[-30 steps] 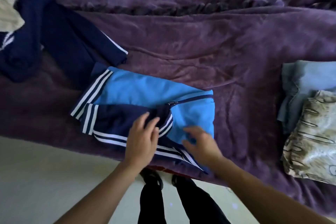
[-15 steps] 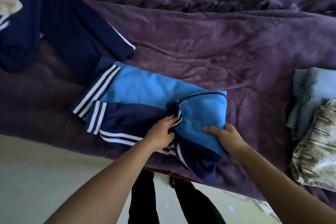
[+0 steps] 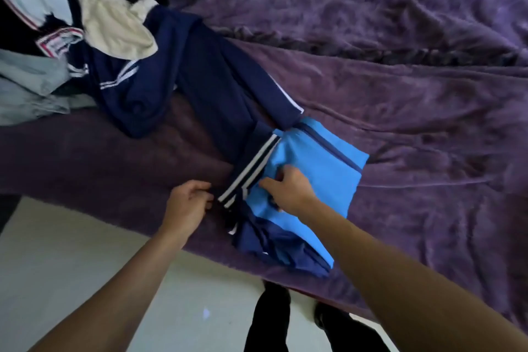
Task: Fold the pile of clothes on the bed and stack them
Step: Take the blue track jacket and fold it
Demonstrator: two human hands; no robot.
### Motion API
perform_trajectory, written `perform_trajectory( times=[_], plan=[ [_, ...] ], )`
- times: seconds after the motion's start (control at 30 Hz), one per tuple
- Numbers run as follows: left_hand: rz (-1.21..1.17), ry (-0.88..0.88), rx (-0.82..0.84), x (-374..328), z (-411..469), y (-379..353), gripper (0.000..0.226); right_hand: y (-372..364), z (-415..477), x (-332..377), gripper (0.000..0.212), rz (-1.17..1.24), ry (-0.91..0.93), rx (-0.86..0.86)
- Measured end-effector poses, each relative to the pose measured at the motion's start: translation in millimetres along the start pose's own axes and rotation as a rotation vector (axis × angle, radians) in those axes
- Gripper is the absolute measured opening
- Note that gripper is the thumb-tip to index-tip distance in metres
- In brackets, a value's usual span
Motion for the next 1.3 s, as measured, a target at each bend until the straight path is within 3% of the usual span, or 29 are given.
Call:
perform_trajectory(
  times=[0.13, 0.23, 0.27, 0.33, 0.4, 0.43, 0.5, 0.57, 0.63, 0.83, 1.1, 1.3],
  plan=[
    [0.158, -0.168, -0.103, -6.6, 10.0, 17.6, 0.019, -40.9, 22.7, -4.2, 0.024, 0.145, -0.018, 0.108],
    [0.310, -0.379, -0.081, -27.6, -7.3, -21.9, 0.040, -31.1, 19.3, -21.3, 0.021, 0.432, -0.092, 0.122],
    [0.429, -0.433, -0.053, -32.9, -14.5, -41.3, 0.049, -18.5, 16.3, -27.2, 0.024, 0.410, -0.057, 0.055],
    [0.710, -0.497, 0.015, -33.8, -22.6, -79.0, 0.063, 20.7, 0.6, -37.8, 0.028, 0.120, 0.118, -0.253],
    [0.871, -0.471, 0.087, -23.4, -13.7, -102.4, 0.069, 46.7, -25.5, -47.1, 0.034, -0.220, 0.261, -0.557],
    [0.898, -0.435, 0.115, -14.9, -4.3, -108.1, 0.070, 51.8, -31.3, -55.7, 0.042, -0.320, 0.249, -0.617],
    [0.909, -0.386, 0.145, 2.6, 15.7, -112.7, 0.073, 53.6, -23.2, -88.0, 0.060, -0.367, 0.053, -0.575],
    [0.899, -0.381, 0.167, 14.6, 32.6, -115.1, 0.074, 49.8, -7.5, -118.6, 0.075, -0.269, -0.151, -0.483],
    [0.855, -0.379, 0.168, 19.8, 44.8, -115.8, 0.072, 40.9, 8.6, -132.1, 0.082, -0.138, -0.237, -0.447],
    [0.652, -0.367, 0.038, -2.9, 44.8, -110.2, 0.069, 36.6, 23.1, -138.1, 0.082, 0.057, -0.267, -0.518],
    [0.455, -0.240, 0.223, -37.3, 3.5, -124.9, 0.047, 86.4, -29.4, -147.7, 0.074, 0.200, -0.208, -0.504],
    [0.362, -0.315, 0.326, -97.5, -59.3, -186.5, 0.026, 172.3, -84.7, -180.2, 0.074, 0.162, -0.180, -0.576]
  ],
)
Point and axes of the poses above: each hand's wrist, its own z-axis towards the middle knuckle, its own y-axis out of the back of the hand, x = y × z, the point moved 9 cm from there along z, towards the middle knuckle, and after that the axes turned 8 degrees about -y, right-handed, at the moved point
